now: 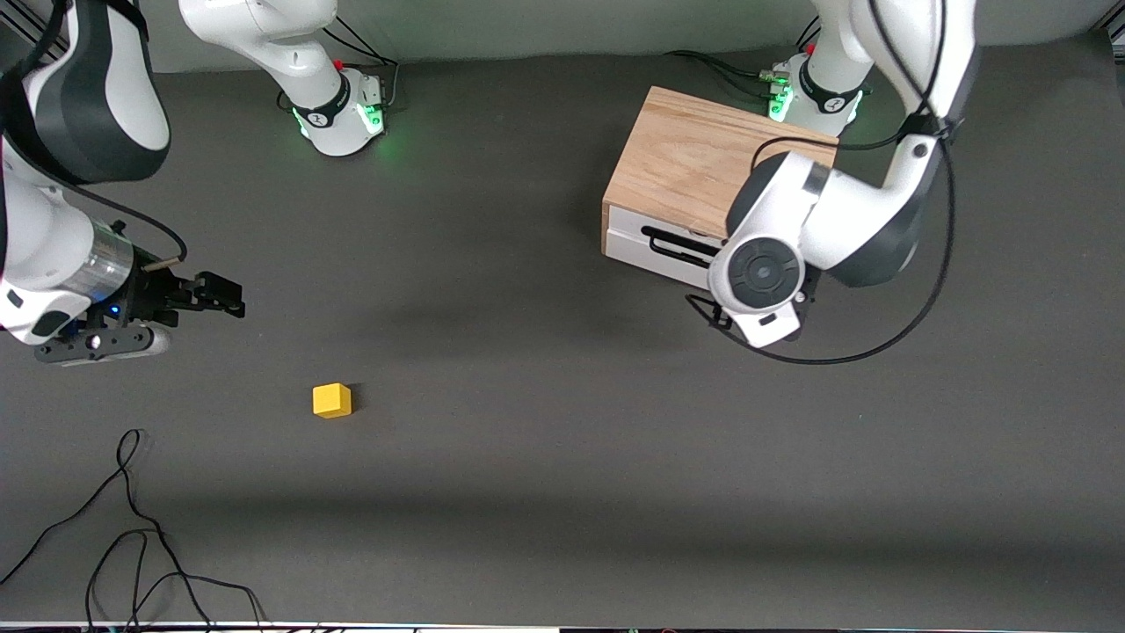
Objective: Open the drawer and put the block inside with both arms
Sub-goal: 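Reach the left gripper to the drawer handle while the right gripper approaches the cube, then pull the drawer open with the left gripper while the right gripper lowers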
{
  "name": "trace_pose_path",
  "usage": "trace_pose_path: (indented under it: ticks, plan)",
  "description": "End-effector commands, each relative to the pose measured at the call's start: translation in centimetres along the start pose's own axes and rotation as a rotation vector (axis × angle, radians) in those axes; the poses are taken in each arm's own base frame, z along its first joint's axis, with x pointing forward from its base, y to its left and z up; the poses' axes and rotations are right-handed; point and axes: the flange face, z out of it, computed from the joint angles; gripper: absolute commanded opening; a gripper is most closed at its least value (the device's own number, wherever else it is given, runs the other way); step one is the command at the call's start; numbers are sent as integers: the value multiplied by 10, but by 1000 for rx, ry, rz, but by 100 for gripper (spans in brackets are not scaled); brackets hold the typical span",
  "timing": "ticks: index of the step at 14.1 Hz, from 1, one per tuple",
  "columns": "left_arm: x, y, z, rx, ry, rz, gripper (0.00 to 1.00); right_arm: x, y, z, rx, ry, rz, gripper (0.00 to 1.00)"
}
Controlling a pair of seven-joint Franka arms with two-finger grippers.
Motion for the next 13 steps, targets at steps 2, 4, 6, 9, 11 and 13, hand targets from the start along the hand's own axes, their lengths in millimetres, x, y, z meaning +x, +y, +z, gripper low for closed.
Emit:
trace_pose_path:
  ticks: [2,4,6,9,11,13]
  plan:
    - [-9,5,16,12,13,-43,97,15,3,23,3,9,14,100]
    - [-18,4,30,28,18,-41,97,22,4,36,1,7,15,100]
    - [-21,5,38,35,21,-49,97,24,4,39,0,9,15,100]
    - [-25,9,50,40,21,-55,97,30,3,47,1,20,14,100]
    - [-32,9,57,45,28,-44,95,33,1,51,-1,23,11,100]
    - [-31,10,61,49,27,-46,95,37,-1,60,-3,24,7,100]
